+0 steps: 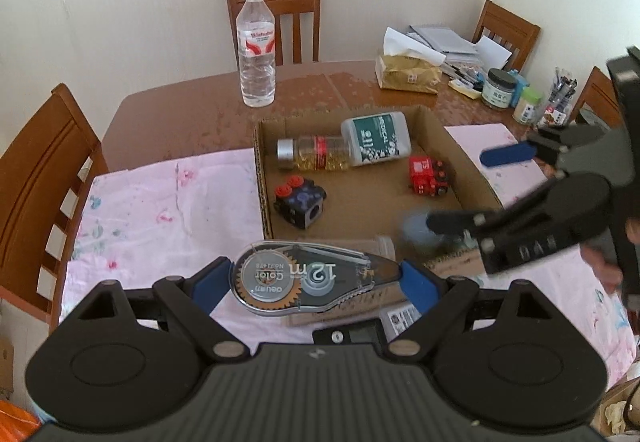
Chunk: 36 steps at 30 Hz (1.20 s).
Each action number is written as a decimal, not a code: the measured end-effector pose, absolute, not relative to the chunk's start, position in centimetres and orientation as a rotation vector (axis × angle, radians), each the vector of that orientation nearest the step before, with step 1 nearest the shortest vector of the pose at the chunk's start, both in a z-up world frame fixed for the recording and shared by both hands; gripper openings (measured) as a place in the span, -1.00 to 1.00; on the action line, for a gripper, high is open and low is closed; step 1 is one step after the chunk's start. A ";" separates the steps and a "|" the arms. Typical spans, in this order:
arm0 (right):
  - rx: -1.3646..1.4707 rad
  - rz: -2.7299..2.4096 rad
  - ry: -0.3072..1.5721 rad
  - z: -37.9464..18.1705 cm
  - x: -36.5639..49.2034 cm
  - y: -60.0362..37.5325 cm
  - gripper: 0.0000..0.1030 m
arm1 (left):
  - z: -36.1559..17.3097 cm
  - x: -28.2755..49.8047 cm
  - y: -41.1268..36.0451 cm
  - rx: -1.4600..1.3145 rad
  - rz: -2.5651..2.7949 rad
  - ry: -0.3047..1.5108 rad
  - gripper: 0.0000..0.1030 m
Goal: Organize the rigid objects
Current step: 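Carry tape and cat toy into the box and open both tools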
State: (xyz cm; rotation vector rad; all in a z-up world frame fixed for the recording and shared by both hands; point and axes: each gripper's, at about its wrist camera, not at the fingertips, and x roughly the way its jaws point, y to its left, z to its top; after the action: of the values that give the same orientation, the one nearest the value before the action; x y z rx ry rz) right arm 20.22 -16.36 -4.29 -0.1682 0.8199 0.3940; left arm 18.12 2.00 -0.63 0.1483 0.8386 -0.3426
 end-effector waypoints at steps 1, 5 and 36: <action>-0.165 0.391 0.823 -4.3 20.1 -16.3 1.00 | -0.6 18.4 1.9 0.149 -0.344 0.837 0.74; -0.151 0.361 0.825 -4.3 18.8 -16.7 1.00 | -0.6 19.7 1.2 0.158 -0.360 0.833 0.74; -0.061 0.156 0.861 -5.4 12.7 -20.3 1.00 | -4.4 24.9 -8.2 0.219 -0.514 0.875 0.87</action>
State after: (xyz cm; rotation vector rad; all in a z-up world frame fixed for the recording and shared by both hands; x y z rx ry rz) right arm 12.69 -20.27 -5.41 -0.0614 0.8611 0.1556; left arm 24.90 -8.19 -4.38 0.2185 0.8755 -0.5142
